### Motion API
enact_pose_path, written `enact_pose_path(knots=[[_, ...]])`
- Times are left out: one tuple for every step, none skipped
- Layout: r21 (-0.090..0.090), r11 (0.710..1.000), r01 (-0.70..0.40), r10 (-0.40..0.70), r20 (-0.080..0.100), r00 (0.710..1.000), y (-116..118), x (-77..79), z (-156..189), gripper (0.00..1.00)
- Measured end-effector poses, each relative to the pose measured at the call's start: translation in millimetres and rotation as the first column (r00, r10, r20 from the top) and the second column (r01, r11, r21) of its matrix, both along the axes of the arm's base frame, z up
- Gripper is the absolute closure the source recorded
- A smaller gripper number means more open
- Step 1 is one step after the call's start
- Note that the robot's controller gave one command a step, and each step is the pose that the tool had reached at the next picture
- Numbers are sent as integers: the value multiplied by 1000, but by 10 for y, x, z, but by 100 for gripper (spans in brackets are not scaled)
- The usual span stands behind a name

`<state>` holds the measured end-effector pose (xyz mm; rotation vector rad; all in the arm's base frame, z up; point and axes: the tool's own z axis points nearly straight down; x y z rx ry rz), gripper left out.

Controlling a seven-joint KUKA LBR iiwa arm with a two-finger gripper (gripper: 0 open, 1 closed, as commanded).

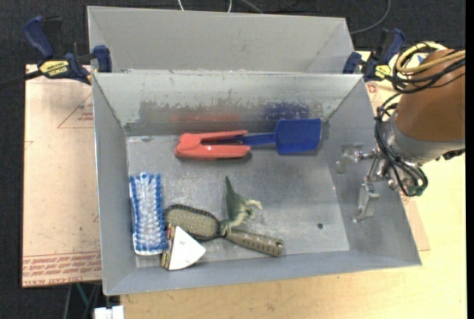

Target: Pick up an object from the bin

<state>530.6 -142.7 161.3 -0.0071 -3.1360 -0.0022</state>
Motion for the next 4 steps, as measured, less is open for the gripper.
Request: enact_pose_path(knots=[[-1,1000,-4,4,8,1000,12,24,42,0],[4,1000,-18,18,2,1000,742,1166,-942,0],[-7,995,-99,99,17,995,990,942,-385,0],[1,999,33,-33,8,999,1170,1165,-614,0]])
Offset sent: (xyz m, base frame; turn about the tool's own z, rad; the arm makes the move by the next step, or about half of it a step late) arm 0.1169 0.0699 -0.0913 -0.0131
